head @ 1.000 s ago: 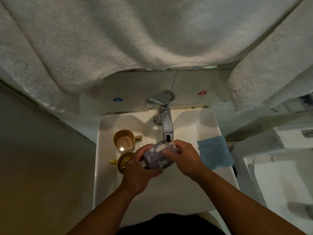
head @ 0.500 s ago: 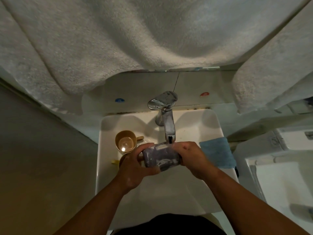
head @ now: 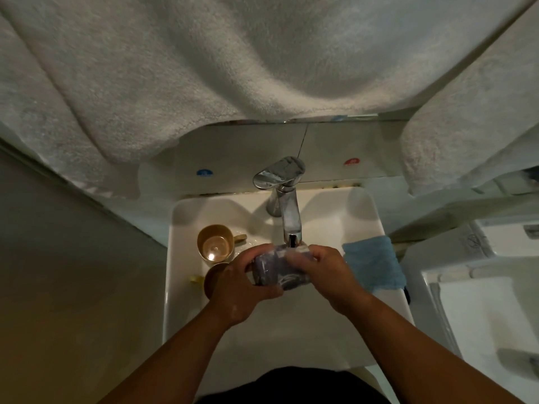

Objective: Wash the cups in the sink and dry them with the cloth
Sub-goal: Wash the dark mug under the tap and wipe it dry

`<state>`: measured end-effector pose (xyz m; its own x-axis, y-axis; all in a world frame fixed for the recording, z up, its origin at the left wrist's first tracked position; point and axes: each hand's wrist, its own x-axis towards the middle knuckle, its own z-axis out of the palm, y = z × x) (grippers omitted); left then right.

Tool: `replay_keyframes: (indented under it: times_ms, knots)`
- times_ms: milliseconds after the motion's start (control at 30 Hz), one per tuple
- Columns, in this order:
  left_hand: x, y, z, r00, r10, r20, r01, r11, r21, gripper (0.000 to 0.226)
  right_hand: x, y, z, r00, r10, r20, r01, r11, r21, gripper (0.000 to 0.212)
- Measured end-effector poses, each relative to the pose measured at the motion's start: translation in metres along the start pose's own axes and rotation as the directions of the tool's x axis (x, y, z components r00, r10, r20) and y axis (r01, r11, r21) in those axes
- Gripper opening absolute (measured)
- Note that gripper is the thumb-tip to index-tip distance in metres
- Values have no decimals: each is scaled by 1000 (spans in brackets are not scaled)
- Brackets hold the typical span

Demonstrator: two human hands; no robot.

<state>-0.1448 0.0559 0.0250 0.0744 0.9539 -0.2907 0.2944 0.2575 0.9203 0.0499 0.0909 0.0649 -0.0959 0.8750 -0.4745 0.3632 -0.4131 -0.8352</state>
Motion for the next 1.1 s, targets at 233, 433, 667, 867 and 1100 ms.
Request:
replay_keyframes:
  times_ms: [233, 433, 667, 867, 1100]
  knots:
    - [1, 2, -1, 1000, 17, -11, -17, 1000, 4, 88, 1, -2, 0, 999, -40, -25, 40, 999, -32, 18]
    - [1, 3, -3, 999, 2, 33, -2, 1000, 2, 85, 7, -1, 0, 995, 7, -101, -19, 993, -118, 35]
    - [5, 25, 6, 969, -245, 38, 241, 897, -371, 24, -1, 4, -6, 997, 37, -72, -32, 997, 66, 34]
    - [8, 20, 6, 988, -90, 125, 113, 976, -189, 74, -3, 9, -14, 990, 75, -117, -57, 987, 150, 30]
    - [17, 25, 7, 978, -139, 154, 180, 940, -291, 49, -7, 9, -19, 989, 70, -131, -47, 984, 174, 29]
